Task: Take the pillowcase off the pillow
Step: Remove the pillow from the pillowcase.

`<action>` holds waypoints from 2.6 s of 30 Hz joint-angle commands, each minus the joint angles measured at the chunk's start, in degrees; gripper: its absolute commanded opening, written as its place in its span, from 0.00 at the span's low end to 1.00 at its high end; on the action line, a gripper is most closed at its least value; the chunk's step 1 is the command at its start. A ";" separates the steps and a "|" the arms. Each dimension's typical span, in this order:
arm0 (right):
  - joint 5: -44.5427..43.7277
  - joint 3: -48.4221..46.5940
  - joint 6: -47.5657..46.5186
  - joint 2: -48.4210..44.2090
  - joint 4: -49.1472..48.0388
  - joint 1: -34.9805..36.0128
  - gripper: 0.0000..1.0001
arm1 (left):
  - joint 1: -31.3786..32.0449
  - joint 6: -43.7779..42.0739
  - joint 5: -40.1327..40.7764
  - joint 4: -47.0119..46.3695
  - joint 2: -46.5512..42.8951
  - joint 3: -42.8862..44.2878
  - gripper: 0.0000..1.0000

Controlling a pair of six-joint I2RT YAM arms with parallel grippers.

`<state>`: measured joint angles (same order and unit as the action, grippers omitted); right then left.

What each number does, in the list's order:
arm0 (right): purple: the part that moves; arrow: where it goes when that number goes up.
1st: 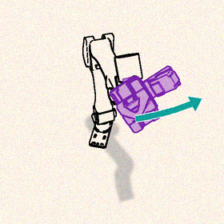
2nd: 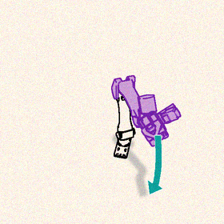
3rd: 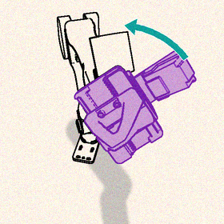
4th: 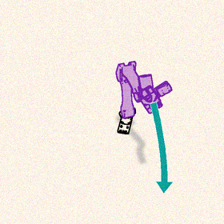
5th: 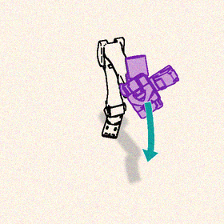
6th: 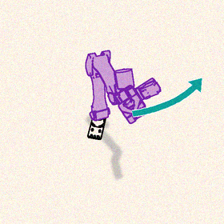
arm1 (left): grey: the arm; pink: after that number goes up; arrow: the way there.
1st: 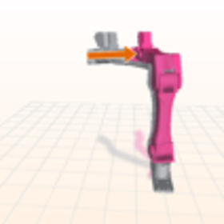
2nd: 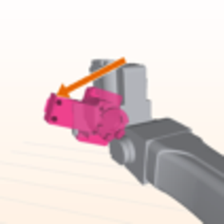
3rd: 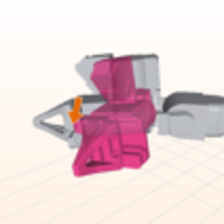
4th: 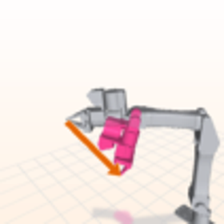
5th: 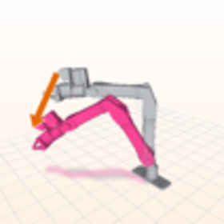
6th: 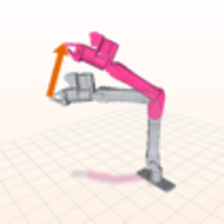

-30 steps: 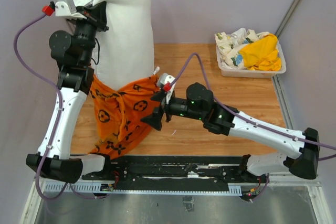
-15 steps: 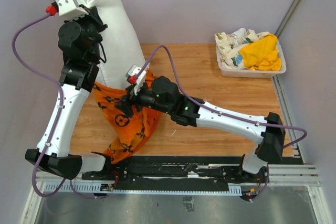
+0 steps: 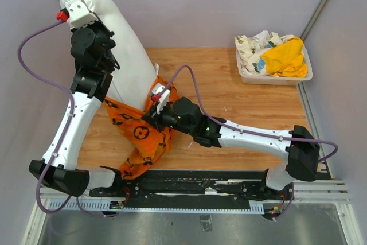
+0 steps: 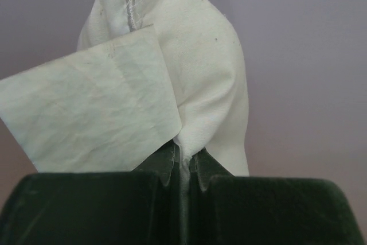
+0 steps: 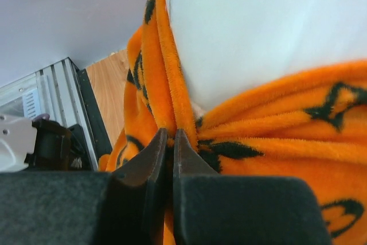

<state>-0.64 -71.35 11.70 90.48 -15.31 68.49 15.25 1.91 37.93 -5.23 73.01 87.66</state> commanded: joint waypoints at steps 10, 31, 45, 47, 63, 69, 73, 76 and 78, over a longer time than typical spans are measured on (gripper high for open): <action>-2.00 25.05 6.53 -17.87 8.88 -8.48 0.01 | 0.14 0.27 2.39 -1.87 6.17 13.19 0.00; -1.20 32.81 8.83 -30.43 13.68 -15.66 0.99 | 0.09 -8.16 6.74 -6.53 7.91 8.98 0.00; 8.97 34.60 9.22 -18.73 11.58 -10.51 0.96 | 0.13 -3.57 10.20 -1.66 9.95 10.67 0.00; 10.45 33.76 10.31 -16.15 9.28 -9.65 0.80 | 0.13 -3.60 10.43 -2.04 9.74 10.19 0.00; 7.19 38.76 15.41 -32.20 22.18 -34.24 0.01 | 0.14 -5.04 10.90 -4.94 8.65 6.22 0.00; 2.43 38.87 17.00 -40.31 27.27 -42.09 0.01 | 0.21 -4.27 11.15 -6.67 8.15 3.67 0.00; -0.51 36.15 16.30 -37.46 30.99 -42.91 0.01 | 0.22 -5.05 11.58 -7.08 7.89 2.77 0.00; -2.15 32.77 14.79 -33.74 35.53 -42.91 0.01 | 0.21 -6.37 12.19 -8.19 7.55 2.20 0.00; -1.52 31.87 14.28 -32.66 36.52 -42.85 0.01 | 0.16 -6.98 12.34 -8.66 7.29 2.00 0.00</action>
<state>1.28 -36.12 27.40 56.10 14.92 26.98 15.49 -4.03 49.50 -8.84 82.74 90.02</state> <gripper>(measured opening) 0.022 0.050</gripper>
